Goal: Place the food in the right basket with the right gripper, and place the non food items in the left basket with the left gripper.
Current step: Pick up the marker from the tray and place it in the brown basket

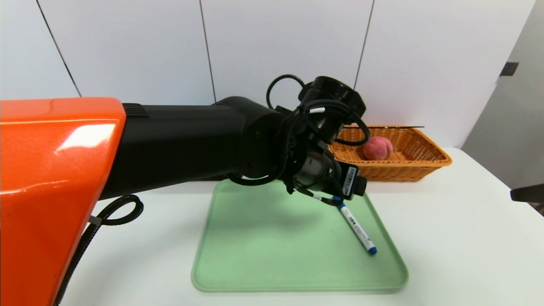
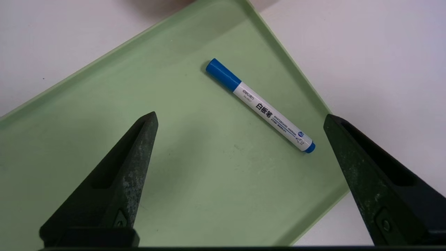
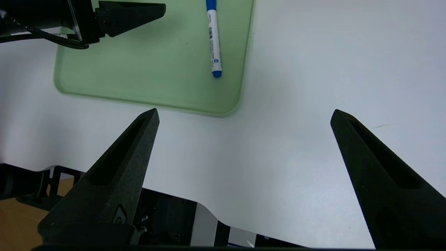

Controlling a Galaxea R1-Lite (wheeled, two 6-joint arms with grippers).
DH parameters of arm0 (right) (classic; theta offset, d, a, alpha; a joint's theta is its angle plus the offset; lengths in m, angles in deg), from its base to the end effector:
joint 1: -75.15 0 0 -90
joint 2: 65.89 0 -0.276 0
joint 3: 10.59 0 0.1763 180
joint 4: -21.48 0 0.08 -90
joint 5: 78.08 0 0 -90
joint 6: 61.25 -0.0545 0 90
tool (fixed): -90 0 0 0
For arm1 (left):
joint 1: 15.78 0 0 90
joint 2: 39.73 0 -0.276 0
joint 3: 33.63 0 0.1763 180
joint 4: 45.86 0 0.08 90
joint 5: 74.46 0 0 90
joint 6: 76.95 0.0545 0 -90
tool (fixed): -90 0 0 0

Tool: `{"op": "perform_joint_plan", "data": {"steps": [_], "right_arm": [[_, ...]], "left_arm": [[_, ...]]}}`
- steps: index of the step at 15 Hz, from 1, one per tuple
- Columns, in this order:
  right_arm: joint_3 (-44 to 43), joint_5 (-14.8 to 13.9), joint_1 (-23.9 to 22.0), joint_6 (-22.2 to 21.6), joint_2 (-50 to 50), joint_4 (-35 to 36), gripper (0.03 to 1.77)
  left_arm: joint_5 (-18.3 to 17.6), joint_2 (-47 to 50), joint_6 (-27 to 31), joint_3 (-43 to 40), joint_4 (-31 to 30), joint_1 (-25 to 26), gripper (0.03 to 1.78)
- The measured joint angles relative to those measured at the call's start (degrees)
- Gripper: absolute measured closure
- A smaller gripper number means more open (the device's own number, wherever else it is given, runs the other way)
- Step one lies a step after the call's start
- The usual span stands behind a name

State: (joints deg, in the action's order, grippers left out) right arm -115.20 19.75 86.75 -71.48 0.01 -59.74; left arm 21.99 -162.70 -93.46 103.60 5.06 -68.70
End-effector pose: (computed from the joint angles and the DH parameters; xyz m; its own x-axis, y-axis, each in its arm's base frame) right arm 0.1196 0.0321 0.2717 0.6880 0.2803 -0.6694 -0.1753 0.9593 0.2215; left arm 0.2634 -0.3383 0.1949 0.5702 -0.5682 -0.5933 0.6057 0.7787 -0.1637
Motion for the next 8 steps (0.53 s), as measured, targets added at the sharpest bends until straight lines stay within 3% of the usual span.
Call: {"op": "perform_joint_plan", "data": {"steps": [8], "right_arm": [[2.9,0.0,0.0,-1.4,-0.6,0.1,0.11]], "left_arm": [[7.8,-3.3,-4.4,0.2,-1.6,-4.4,0.12]]}}
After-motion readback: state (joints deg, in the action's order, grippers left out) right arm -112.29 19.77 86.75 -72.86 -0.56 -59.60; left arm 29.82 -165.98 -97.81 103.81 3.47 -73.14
